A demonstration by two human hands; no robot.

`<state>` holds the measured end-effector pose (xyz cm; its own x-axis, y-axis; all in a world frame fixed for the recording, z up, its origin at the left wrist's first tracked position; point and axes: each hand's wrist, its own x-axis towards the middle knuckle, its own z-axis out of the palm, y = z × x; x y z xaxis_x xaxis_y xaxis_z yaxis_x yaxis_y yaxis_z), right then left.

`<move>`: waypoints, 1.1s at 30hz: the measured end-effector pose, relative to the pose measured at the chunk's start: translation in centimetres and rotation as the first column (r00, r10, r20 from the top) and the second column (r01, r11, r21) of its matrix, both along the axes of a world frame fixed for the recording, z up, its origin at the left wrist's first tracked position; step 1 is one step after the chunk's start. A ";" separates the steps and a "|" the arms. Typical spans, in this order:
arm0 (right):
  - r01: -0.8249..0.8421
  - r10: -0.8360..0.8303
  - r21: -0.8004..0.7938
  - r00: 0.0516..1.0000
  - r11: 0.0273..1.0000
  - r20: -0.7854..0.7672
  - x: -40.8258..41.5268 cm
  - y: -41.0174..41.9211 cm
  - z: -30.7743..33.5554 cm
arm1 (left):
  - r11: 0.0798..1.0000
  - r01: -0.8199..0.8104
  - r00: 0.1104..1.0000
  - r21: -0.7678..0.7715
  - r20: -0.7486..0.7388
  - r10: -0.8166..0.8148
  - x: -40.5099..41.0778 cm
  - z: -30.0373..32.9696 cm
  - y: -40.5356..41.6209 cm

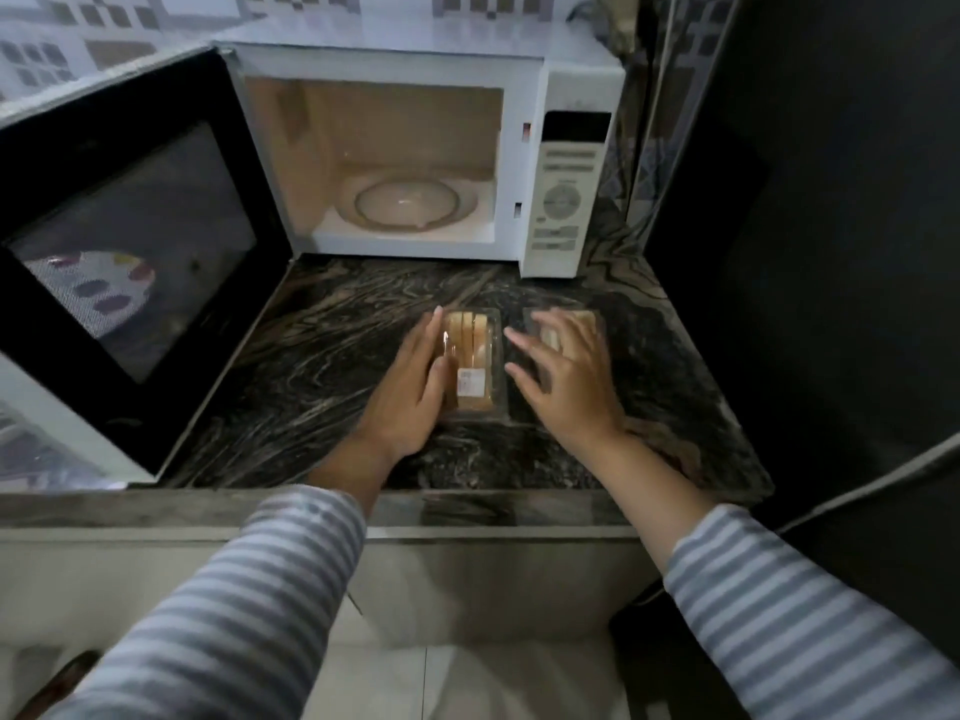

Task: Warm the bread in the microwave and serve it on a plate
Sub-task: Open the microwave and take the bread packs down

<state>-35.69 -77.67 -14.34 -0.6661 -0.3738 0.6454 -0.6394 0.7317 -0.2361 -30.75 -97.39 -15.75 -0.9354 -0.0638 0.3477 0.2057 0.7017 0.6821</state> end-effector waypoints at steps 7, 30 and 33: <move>-0.270 0.275 -0.060 0.957 0.961 0.090 3.1 -2.0 -3.0 | 0.957 0.124 0.988 -0.262 0.126 -0.093 1.6 -1.4 -2.5; -0.313 0.310 0.009 0.943 0.950 0.125 3.3 -2.7 -3.5 | 0.816 0.160 0.966 -0.556 0.258 -0.014 1.4 -2.1 -2.2; -0.312 0.306 0.019 0.941 0.950 0.146 3.2 -2.8 -3.6 | 0.810 0.162 0.964 -0.564 0.267 -0.006 1.5 -2.0 -2.0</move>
<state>-32.51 -80.46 -17.91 -0.5955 -0.6000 0.5342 -0.7986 0.5142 -0.3128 -29.29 -99.38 -17.79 -0.9858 0.1581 0.0575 0.1663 0.9673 0.1917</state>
